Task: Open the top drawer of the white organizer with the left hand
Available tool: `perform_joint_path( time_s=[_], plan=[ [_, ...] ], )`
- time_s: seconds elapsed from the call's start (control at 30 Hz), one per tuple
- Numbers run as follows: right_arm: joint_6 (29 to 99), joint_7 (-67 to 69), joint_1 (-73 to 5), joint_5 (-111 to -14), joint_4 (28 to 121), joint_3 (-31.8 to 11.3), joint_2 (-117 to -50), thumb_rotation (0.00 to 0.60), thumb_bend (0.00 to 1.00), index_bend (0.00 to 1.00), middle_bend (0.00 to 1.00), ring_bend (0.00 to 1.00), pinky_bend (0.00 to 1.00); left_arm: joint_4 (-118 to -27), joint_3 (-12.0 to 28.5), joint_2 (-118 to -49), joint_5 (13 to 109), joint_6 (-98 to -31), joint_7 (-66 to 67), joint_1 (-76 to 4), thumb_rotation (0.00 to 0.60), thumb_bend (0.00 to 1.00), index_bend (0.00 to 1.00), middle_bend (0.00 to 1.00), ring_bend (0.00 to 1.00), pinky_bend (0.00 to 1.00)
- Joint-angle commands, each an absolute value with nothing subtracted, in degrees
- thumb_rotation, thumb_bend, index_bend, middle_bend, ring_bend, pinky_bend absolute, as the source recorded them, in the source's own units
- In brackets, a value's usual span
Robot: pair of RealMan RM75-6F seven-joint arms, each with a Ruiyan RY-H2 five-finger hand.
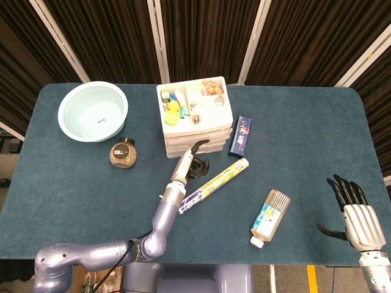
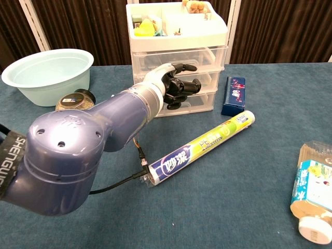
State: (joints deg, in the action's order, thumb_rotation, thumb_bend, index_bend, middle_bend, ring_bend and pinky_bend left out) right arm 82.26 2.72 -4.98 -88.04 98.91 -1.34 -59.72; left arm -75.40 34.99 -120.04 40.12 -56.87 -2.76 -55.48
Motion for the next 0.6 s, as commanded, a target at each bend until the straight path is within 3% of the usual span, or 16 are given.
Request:
perform_joint_path(
  time_s=[0.03,0.33,0.6],
  plan=[
    [82.3,2.7,-4.9,-88.0,99.0,-1.3,-59.7,0.6,0.07,0.0,0.0,0.0,0.0,-77.0,34.2,-119.6,40.5,-57.4,-2.8,-54.5,0.6,0.65,0.17,1.0,0.94,0.96],
    [82.7,2.7,-4.7,-88.0,99.0,-1.4,-59.8,0.6,0.07,0.0,0.0,0.0,0.0,-80.8,31.6,-118.1,42.3,-59.1,-3.6,-51.2,0.6,0.65,0.18,1.0,0.94,0.96],
    [82.9,2.4,-4.7,-88.3,98.9,-1.4,-59.9,0.6,0.07,0.0,0.0,0.0,0.0,-86.5,26.8,-114.5,45.5,-60.3,-3.9,-46.5,0.6,0.65,0.22,1.0,0.94,0.96]
  ],
)
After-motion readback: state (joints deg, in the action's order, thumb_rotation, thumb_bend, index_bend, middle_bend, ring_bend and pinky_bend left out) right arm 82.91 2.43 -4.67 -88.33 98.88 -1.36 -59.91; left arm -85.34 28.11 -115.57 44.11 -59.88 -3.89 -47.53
